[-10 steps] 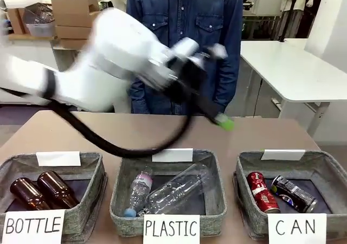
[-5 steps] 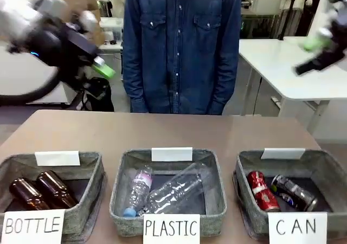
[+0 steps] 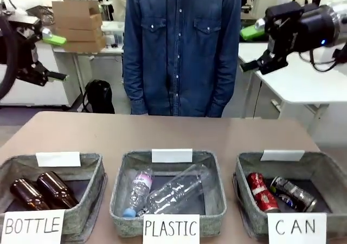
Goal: Sort the can waste into the basket.
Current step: Pick up the can waste from the table and place it in the right Fabric basket.
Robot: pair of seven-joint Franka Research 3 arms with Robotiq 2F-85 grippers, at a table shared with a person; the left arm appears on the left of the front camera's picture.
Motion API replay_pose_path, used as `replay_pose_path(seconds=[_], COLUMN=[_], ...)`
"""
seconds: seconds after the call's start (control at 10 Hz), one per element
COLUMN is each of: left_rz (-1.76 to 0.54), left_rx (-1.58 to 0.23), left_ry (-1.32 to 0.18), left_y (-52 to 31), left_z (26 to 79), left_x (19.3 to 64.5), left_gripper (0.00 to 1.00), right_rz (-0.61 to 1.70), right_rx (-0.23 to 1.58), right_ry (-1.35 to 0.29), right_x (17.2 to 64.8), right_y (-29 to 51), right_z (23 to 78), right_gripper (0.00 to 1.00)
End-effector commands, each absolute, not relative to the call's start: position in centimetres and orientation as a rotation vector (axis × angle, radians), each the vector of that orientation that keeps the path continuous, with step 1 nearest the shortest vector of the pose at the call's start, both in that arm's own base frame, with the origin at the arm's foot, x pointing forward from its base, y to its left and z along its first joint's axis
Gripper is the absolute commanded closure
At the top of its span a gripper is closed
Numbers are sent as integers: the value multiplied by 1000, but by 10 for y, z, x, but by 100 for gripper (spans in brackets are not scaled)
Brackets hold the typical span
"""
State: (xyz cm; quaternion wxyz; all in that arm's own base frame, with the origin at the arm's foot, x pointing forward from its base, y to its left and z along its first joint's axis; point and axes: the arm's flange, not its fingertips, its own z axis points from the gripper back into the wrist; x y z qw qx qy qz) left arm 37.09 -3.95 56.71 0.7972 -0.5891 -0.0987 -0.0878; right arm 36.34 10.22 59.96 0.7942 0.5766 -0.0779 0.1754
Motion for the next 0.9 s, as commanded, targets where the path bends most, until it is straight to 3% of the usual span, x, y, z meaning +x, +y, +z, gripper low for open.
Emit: replay_pose_path(seconds=[0.0,0.8], left_rz=[-265,-265], left_rx=[-1211,-1211], left_ry=[-175,-175], left_y=[-57,-57], left_z=[574,574], left_x=[377,377], left_gripper=[0,0], right_rz=[439,439], right_rx=[1192,1192], right_ry=[-177,-177], right_x=[357,357], right_y=[99,99], right_z=[604,604], right_gripper=[0,0])
